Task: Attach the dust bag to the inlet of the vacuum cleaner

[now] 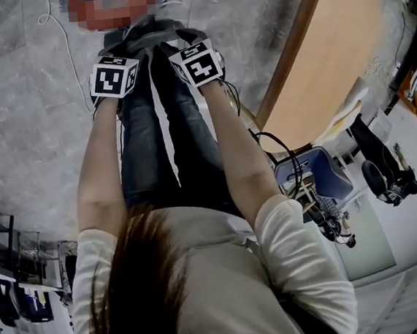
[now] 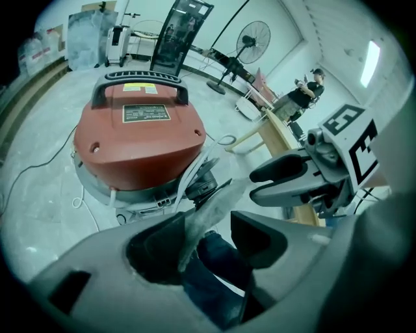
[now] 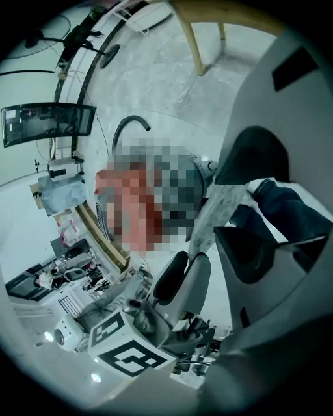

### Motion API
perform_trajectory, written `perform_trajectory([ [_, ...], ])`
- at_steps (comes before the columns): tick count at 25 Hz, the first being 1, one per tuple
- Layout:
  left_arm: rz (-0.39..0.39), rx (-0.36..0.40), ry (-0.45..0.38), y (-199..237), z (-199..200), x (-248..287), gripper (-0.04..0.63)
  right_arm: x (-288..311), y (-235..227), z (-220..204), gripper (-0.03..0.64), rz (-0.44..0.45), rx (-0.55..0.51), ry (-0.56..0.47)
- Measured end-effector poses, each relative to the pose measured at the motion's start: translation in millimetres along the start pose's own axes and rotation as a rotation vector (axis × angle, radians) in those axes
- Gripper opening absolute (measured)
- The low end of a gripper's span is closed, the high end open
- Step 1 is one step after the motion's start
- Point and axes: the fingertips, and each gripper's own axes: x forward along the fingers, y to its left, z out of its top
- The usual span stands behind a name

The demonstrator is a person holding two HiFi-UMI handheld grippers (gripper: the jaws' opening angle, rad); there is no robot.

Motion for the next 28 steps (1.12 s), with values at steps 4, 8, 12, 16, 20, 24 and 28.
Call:
perform_trajectory([
  [4,0.012,-0.051,-0.036,3,4,-3,0.23,1,-7,4,0.173,-0.018,0.051,-0.022],
  [8,0.021,-0.08,-0.067,2,4,-14,0.229,-7,-6,14,0.13,-0.039,0.024,-0.042],
  [12,0.118,-0.098,-0.16,10,12,-42,0.134,-22,2,24,0.061,-0.064,-0.033,-0.037],
  [16,0.162,-0.144,-0.26,7,31,-76,0.03,-46,5,39,0.003,-0.088,-0.048,-0.034],
  [20,0.191,-0.121,-0.263,-5,45,-99,0.018,-74,12,50,0.002,-0.068,-0.059,-0.024],
  [24,0.21,-0.144,-0.313,-9,63,-124,0.018,-104,19,72,0.002,-0.068,-0.174,-0.026],
  [28,0.237,-0.194,-0.316,-15,60,-144,0.018,-134,24,92,0.002,-0.052,-0.177,-0.072],
])
